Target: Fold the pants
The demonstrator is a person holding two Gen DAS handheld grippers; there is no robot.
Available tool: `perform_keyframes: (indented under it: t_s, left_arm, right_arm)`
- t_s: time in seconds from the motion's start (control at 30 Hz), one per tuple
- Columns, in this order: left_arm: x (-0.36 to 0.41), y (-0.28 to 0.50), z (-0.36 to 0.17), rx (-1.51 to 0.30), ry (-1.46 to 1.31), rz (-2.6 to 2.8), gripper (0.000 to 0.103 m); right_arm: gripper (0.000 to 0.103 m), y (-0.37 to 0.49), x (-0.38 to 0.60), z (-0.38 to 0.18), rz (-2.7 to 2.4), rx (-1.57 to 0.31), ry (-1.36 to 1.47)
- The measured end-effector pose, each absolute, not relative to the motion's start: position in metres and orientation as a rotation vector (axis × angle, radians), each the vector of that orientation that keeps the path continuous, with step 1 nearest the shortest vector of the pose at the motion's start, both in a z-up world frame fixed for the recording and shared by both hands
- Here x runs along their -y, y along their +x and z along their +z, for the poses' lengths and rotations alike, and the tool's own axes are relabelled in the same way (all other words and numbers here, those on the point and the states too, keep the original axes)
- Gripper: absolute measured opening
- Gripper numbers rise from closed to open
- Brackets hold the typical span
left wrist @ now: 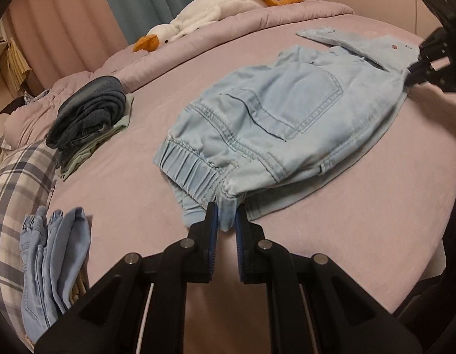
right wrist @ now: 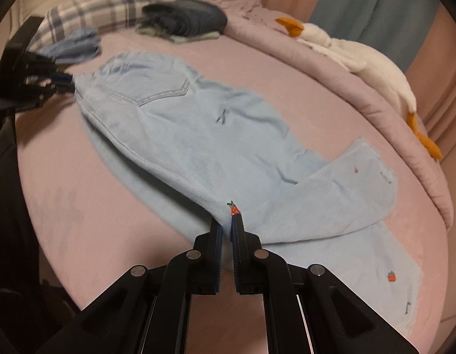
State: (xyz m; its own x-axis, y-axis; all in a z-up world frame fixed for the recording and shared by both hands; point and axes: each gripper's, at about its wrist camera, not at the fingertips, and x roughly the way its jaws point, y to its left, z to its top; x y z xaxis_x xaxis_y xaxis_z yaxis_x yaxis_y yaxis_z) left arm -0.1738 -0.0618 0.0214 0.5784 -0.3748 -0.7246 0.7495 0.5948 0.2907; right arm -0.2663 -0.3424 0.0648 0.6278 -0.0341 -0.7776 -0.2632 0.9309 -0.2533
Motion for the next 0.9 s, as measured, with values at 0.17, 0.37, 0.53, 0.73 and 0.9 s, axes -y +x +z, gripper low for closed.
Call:
perform_keyframes:
  t_s: [0.17,0.37,0.53,0.73,0.9]
  left_arm:
    - [0.064,-0.168,0.006,-0.691,0.685,-0.621,0.017]
    - [0.044,-0.180,0.041,-0.680,0.519,-0.634,0.045]
    - [0.077,-0.187,0.065,-0.646,0.402,-0.769,0.046]
    - [0.146,-0.187,0.054,-0.713,0.318,-0.885,0.046]
    - [0.179,-0.181,0.019,-0.831,0.385,-0.857,0.046]
  right_arm:
    - [0.006,-0.267,0.335,0.040,0.130,-0.933,-0.383]
    - [0.035,-0.275,0.349,0.055,0.162,-0.926,-0.238]
    - [0.035,-0.282,0.373,0.080,0.184,-0.799,0.014]
    - [0.035,-0.240,0.355,0.036,0.133,-0.941,0.023]
    - [0.035,-0.239,0.371,0.044,0.179,-0.933,0.154]
